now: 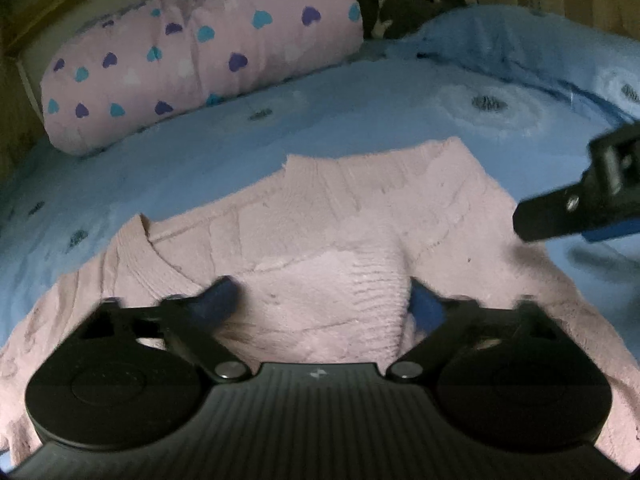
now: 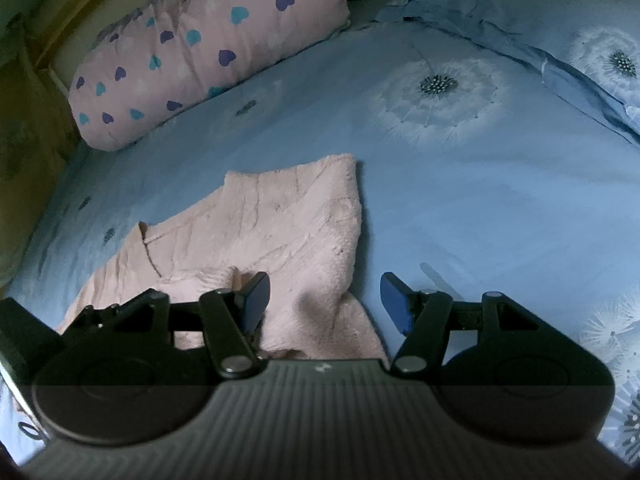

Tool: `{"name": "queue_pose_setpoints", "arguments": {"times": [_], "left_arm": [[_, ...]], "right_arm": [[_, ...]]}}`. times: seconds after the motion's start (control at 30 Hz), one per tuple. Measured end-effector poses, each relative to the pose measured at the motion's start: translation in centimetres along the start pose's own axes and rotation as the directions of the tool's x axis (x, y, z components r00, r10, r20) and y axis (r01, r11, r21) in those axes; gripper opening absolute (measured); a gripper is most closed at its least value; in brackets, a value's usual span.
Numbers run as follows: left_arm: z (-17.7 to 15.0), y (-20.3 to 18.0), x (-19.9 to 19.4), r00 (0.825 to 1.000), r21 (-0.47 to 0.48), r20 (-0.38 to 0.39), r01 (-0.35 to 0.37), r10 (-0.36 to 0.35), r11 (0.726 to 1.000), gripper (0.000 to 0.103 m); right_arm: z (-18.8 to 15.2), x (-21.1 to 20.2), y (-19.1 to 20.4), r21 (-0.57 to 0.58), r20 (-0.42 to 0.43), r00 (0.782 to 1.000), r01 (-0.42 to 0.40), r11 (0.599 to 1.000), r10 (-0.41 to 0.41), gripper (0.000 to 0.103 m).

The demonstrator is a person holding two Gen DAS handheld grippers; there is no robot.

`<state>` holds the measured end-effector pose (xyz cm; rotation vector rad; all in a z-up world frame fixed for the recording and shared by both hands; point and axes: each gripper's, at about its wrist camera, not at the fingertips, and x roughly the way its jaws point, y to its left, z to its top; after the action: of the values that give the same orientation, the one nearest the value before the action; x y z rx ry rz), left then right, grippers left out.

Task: Fold small clothes

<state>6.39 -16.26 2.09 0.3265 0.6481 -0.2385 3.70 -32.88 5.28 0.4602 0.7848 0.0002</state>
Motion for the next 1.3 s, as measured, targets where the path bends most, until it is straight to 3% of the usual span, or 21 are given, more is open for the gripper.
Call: {"name": "queue_pose_setpoints", "arguments": {"times": [0.03,0.13,0.27,0.4,0.57,0.77,0.9,1.0,1.13,1.3], "left_arm": [[0.1,0.3,-0.3,1.0,-0.009,0.007,0.022,-0.022,1.0,0.062],[0.2,1.4,-1.1,0.998,-0.054,0.013,0.057,-0.056,0.997,0.031],[0.5,3.2,-2.8,0.998,-0.077,0.053,0.047,-0.043,0.996,0.027],[0.3,6.2,-5.3,0.995,-0.068,0.104,-0.007,0.014,0.998,0.027],[-1.7,11.6,-6.3,0.997,-0.132,0.051,-0.054,0.061,0.99,0.027],[-5.1,16.0,-6.0,0.994,-0.21,-0.017,-0.106,0.104,0.972,0.029],[-5.9,17.4,-5.8,0.987,-0.195,-0.04,-0.162,0.158,0.967,0.03],[-6.3,18.7,-6.2,0.985,-0.221,-0.036,-0.175,0.171,0.959,0.038],[-6.9,21.2,-7.2,0.992,-0.342,0.007,-0.116,0.126,0.933,0.071],[-7.2,23.3,-8.5,0.998,-0.413,0.062,0.029,-0.004,0.91,0.081]], "right_arm": [[0.0,0.1,0.0,0.0,-0.004,1.0,0.001,1.0,-0.001,0.064],[-0.1,0.4,0.1,0.001,-0.013,1.0,0.003,1.0,-0.003,0.064],[-0.3,0.5,0.8,-0.021,-0.014,1.0,-0.009,1.0,0.008,0.064],[-0.3,0.6,1.1,-0.03,-0.009,1.0,-0.011,0.999,0.011,0.064],[-0.4,1.1,1.2,-0.039,-0.021,1.0,0.01,0.999,-0.011,0.064],[-0.8,1.8,2.1,-0.072,-0.026,0.999,0.03,0.997,-0.032,0.064],[-1.3,2.5,2.8,-0.107,-0.038,0.998,0.047,0.993,-0.051,0.064],[-1.5,3.2,3.0,-0.127,-0.047,0.996,0.065,0.99,-0.072,0.064],[-1.5,3.6,3.0,-0.135,-0.041,0.996,0.077,0.988,-0.083,0.064],[-1.3,3.9,2.9,-0.127,-0.021,0.996,0.078,0.989,-0.081,0.064]]}}
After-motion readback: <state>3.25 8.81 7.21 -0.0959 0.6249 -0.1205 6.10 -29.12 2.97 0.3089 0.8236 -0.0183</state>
